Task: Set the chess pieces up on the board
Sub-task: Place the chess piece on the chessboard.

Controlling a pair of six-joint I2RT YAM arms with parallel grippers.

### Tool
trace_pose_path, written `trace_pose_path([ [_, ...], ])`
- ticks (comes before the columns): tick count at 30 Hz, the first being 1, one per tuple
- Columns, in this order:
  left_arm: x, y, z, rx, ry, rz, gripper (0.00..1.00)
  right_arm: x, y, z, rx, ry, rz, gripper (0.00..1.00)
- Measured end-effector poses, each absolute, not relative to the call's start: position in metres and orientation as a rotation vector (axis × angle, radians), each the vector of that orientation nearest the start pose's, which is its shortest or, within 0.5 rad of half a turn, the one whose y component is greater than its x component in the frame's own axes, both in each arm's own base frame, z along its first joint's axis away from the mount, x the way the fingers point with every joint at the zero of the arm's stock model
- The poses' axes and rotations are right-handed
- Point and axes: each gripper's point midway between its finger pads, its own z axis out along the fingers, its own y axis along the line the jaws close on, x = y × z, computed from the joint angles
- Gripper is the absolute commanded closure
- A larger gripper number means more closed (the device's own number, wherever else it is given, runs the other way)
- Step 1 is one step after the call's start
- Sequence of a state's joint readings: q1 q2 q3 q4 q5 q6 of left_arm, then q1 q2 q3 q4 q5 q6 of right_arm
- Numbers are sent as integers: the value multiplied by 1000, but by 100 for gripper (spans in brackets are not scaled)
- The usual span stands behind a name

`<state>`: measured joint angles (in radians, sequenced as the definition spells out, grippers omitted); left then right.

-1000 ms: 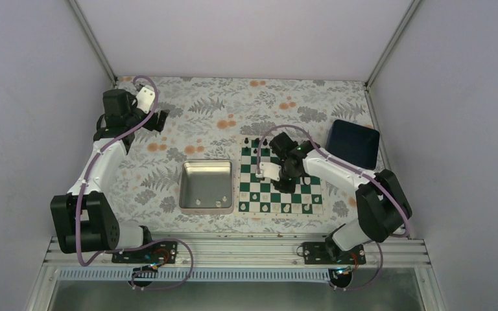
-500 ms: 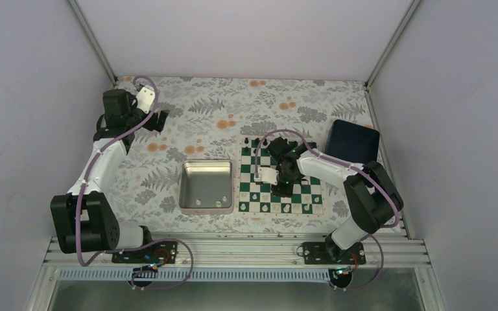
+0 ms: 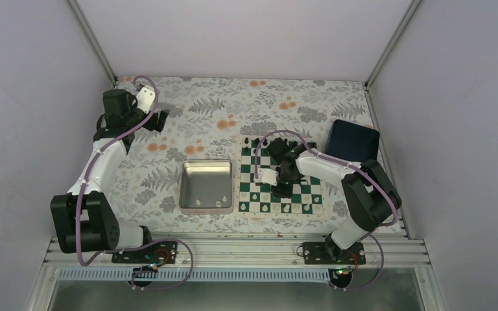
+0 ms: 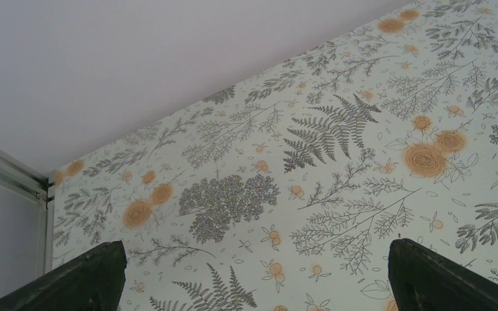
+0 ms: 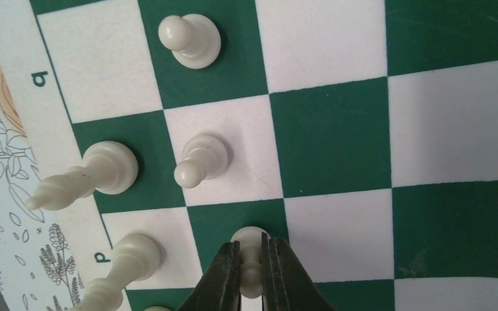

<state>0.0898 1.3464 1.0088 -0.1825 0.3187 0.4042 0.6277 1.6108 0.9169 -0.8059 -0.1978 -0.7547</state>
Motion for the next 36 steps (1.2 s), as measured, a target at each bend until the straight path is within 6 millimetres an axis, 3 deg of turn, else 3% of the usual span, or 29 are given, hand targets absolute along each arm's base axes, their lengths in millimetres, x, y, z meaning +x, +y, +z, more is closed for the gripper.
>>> trace_pose_path([
  [19, 422, -16, 225, 511, 2006, -32, 0, 190, 184, 19, -1977, 2374, 335, 95],
  [30, 421, -16, 224, 511, 2015, -35, 0, 189, 183, 21, -1994, 2361, 332, 69],
  [33, 421, -16, 224, 511, 2015, -35, 0, 193, 185, 35, -1986, 2335, 327, 64],
  [36, 421, -16, 224, 511, 2015, -35, 0, 208, 198, 62, -1950, 2268, 308, 61],
])
